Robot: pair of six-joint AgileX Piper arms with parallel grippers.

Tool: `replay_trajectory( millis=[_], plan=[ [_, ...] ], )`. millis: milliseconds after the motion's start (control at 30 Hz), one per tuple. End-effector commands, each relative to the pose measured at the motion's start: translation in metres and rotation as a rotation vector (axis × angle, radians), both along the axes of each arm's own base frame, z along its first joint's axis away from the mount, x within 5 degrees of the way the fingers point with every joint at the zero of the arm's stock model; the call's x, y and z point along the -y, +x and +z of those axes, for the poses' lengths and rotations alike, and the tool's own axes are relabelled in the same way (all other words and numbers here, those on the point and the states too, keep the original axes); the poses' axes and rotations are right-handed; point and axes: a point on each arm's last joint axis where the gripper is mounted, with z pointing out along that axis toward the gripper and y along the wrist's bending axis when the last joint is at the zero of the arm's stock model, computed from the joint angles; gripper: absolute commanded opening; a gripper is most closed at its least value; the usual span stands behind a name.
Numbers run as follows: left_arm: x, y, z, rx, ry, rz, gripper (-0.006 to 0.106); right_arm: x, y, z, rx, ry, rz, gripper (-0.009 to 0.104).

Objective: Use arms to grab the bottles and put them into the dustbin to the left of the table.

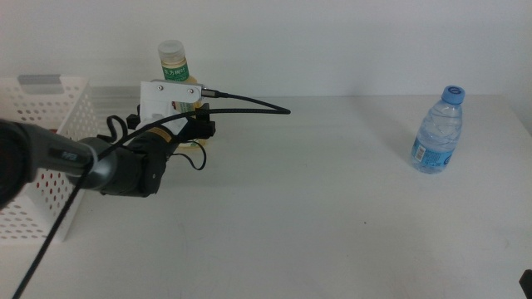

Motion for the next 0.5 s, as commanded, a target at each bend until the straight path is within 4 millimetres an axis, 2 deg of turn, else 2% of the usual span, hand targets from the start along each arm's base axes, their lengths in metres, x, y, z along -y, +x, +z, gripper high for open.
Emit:
replay_trajectory(
  millis=[0,267,367,467],
  plan=[
    [0.002,0.011,0.035,0.152,-0.049,0.007,0.088,0.001,-0.002,0.011,0.112,0.001,-0.013,0.068],
    [0.007,0.028,0.031,0.168,-0.058,0.009,0.086,0.001,-0.002,0.011,0.112,0.001,-0.013,0.068],
    [0.005,0.028,0.031,0.168,-0.060,0.014,0.072,0.001,-0.002,0.011,0.112,0.001,-0.013,0.068],
    [0.003,0.029,0.031,0.167,-0.067,0.019,0.046,0.001,-0.002,0.011,0.112,0.001,-0.013,0.068]
  ],
)
